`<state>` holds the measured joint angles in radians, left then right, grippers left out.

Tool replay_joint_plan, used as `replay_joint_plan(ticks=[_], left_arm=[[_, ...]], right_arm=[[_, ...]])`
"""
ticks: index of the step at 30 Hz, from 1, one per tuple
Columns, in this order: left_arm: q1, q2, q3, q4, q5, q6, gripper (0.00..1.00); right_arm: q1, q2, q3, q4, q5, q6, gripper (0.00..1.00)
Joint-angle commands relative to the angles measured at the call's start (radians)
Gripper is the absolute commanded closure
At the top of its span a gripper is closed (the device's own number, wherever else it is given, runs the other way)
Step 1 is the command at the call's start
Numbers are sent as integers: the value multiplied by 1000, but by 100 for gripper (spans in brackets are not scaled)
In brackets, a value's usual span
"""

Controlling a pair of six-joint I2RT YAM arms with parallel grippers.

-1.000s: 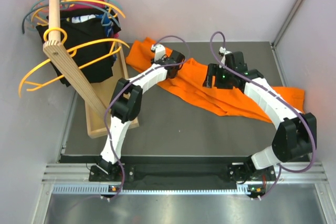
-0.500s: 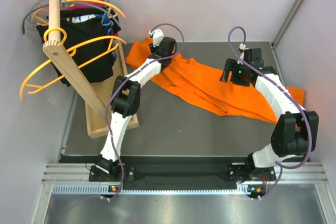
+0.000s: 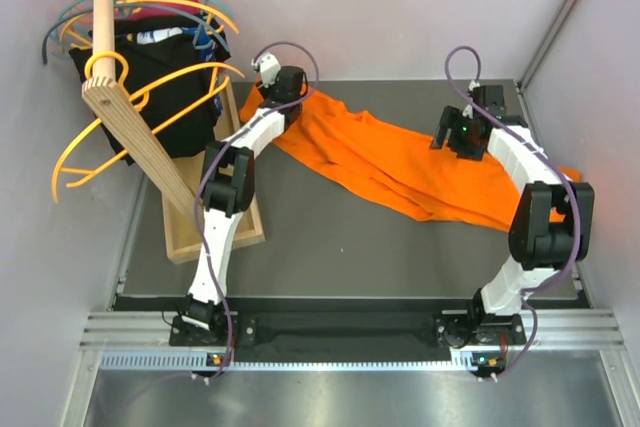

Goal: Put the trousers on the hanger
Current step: Fold the trousers at the center of the board.

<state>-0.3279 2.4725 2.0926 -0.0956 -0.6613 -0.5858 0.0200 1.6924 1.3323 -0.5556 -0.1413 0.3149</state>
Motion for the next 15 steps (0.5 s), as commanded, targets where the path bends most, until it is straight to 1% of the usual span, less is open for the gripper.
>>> replay_joint_plan(ticks=[1,2,3,4,6,8,10,12,15], left_arm=[[19,-15,40,71,-55,-45,53],[30,-14,34,85,-40,-52,53],[36,-12,30,86,-25,-60,53],[41,-11,27,140,-8,-74,54],[53,8,29,172,34,-81,55],[61,25,32,224,46,-88,56],[66,40,44,253,68,-94,57],[73,69,87,257,75,-105,57],[75,92,103,280,72,-129,57]], right_arm=[[-12,7,42,3,136,82,25],[-12,7,45,8,169,101,26],[-44,10,51,5,222,99,26],[-63,15,60,2,248,95,26],[-116,16,68,-12,285,76,28],[-159,15,71,-20,302,70,30],[-216,9,68,-21,302,69,30],[-233,13,68,-21,316,66,29],[-241,44,76,-17,336,67,27]])
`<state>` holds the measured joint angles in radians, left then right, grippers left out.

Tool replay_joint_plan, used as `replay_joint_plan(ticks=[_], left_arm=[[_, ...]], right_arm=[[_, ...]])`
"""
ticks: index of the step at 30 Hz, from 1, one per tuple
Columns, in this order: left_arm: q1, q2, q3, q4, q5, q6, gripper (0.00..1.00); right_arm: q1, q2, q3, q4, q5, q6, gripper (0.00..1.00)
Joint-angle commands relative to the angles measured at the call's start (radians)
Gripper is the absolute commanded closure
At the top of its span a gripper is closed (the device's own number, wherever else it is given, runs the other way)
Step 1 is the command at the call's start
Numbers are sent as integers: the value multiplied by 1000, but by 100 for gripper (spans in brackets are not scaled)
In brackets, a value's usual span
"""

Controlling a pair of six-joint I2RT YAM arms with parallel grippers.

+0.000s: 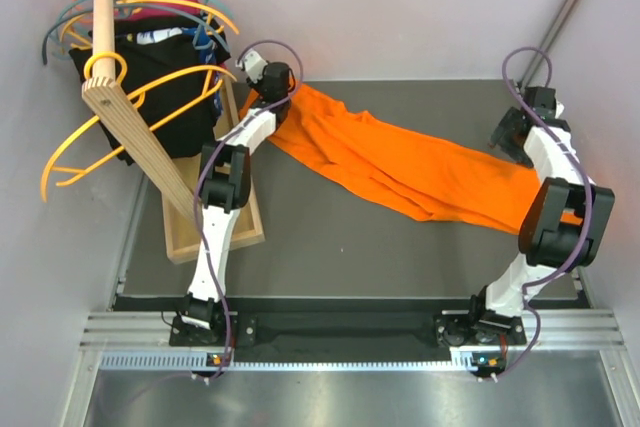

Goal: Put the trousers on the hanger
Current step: Fold the trousers at the center of the board.

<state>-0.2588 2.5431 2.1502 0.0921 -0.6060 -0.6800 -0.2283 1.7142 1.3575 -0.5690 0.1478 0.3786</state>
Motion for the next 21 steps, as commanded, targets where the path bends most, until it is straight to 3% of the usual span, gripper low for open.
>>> replay_joint_plan(ticks=[1,6,13,21], left_arm=[[6,26,43,93,20,-53,57],[3,28,28,77,38,-111,60],[0,-1,-7,81,45,-119,60],[0,-23,-27,58,60,-119,60]], right_arm=[[7,45,57,0,49,9,26],[3,102,72,0,70,42,28],[-43,114,103,-9,225,-17,34],[-108,194,112,-2,343,0,29]])
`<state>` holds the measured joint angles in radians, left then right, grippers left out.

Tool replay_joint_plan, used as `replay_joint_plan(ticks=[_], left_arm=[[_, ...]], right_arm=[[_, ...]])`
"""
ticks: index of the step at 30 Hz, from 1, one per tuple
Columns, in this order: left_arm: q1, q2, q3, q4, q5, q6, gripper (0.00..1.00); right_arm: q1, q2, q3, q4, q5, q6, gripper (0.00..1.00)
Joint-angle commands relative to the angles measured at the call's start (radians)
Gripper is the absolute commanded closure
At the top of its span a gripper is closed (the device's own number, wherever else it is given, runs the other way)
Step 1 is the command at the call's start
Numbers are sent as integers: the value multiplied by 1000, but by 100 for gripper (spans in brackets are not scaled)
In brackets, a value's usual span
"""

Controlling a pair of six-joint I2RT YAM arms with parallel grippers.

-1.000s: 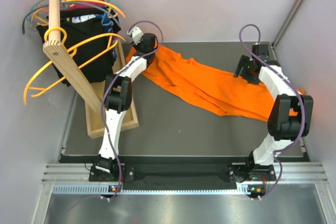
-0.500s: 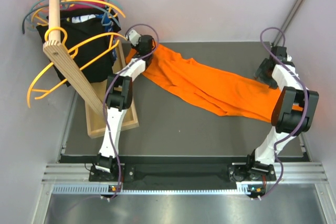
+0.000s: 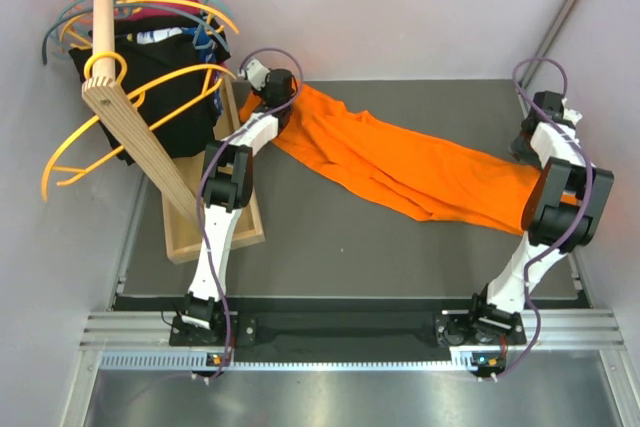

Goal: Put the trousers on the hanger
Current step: Fold the trousers at the center of the board.

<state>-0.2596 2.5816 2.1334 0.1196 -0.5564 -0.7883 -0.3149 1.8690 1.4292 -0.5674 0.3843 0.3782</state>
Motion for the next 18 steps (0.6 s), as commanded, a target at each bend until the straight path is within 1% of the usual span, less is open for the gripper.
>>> replay_joint_plan(ticks=[1,7,11,15,18], left_arm=[[0,-69,-23,31,13,-12,60],[0,-74,-38,11,26,-12,60],[0,-63,-15,-3,36,-17,60],[0,-60,-1,-11,41,-9,60],[0,-64,-3,-17,35,1,60]], right_arm=[[-24,42,45,6,125,7,29],[-50,55,42,6,225,48,30],[-53,35,23,70,244,56,29],[-58,79,80,78,255,67,27],[-62,108,100,81,263,74,29]])
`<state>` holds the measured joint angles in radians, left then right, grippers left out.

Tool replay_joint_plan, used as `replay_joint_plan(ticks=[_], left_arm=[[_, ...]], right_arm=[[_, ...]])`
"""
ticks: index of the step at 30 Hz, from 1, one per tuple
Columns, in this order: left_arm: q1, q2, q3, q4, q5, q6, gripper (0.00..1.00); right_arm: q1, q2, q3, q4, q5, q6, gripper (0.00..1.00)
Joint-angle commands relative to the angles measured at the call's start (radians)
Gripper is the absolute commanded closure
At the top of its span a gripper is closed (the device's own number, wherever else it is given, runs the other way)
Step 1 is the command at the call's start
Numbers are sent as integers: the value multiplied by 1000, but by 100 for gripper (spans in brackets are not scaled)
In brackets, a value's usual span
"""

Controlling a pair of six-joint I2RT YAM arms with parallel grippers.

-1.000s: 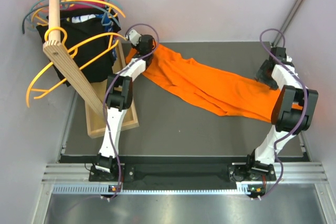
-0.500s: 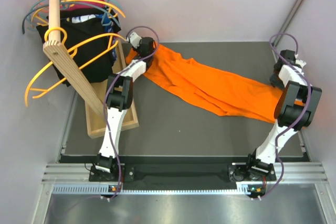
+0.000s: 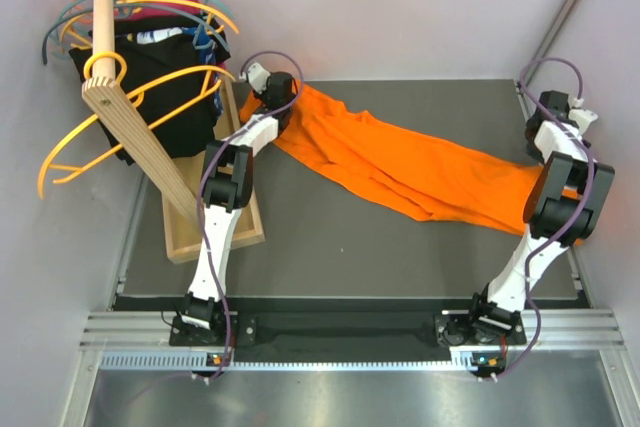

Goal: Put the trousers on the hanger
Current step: Fold the trousers at the center of the board.

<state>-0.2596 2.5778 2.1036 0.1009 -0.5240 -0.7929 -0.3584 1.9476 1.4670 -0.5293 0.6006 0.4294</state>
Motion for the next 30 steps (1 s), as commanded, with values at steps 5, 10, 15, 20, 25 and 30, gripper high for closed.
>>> replay_joint_plan(ticks=[5,10,15,20,25,30], left_arm=[[0,-68,18,-10,-1,7,61],[0,-74,-1,-10,2,4,61],[2,-79,-7,-10,1,4,61],[5,-81,-7,-9,-2,11,60],[5,-81,-13,-20,-7,3,61],[10,-85,-27,-18,-8,-3,61]], right_arm=[[-27,25,43,38,36,42,46],[-28,-10,-4,37,39,48,48],[-37,0,-5,28,34,49,50],[-37,-50,-48,51,50,46,91],[-25,-93,-56,93,120,-43,100],[-4,-193,-183,239,263,-176,100]])
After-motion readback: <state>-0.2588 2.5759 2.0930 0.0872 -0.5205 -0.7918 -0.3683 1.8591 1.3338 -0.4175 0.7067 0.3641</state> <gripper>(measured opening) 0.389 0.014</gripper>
